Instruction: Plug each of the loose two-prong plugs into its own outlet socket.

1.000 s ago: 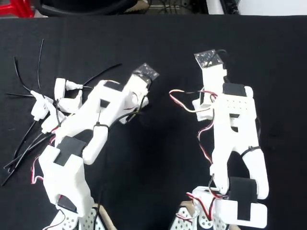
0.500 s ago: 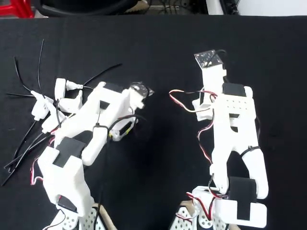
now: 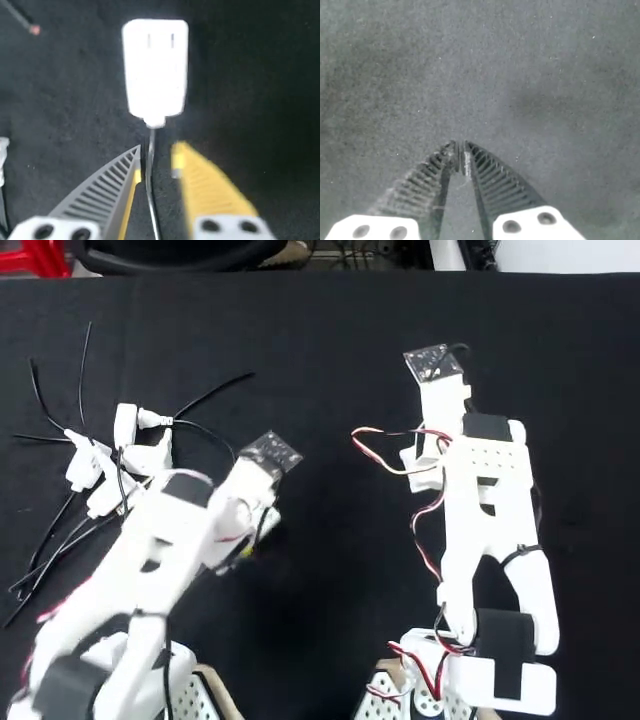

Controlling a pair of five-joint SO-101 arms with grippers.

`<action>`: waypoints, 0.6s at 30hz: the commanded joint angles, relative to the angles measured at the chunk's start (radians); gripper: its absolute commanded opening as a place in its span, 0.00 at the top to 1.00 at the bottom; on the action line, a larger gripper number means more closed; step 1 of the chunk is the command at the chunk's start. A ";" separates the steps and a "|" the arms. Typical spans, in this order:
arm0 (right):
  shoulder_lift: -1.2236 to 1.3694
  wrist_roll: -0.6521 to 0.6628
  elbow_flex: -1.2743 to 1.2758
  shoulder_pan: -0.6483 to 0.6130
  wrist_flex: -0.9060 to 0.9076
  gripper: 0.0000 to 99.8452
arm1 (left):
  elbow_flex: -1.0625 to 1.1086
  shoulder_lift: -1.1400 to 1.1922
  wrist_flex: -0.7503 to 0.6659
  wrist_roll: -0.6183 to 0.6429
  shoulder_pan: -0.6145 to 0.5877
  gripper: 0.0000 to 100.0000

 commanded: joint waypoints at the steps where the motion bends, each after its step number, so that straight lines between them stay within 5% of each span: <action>1: -0.002 0.006 -0.045 -0.014 -0.008 0.99 | 0.024 -0.101 -0.015 -0.041 -0.047 0.65; 10: -0.002 0.006 -0.045 -0.015 -0.008 0.99 | 0.012 -0.261 0.037 -0.048 -0.311 0.62; 18: -0.001 0.005 -0.045 -0.049 -0.006 0.99 | 0.128 -0.680 0.032 -0.049 -0.716 0.76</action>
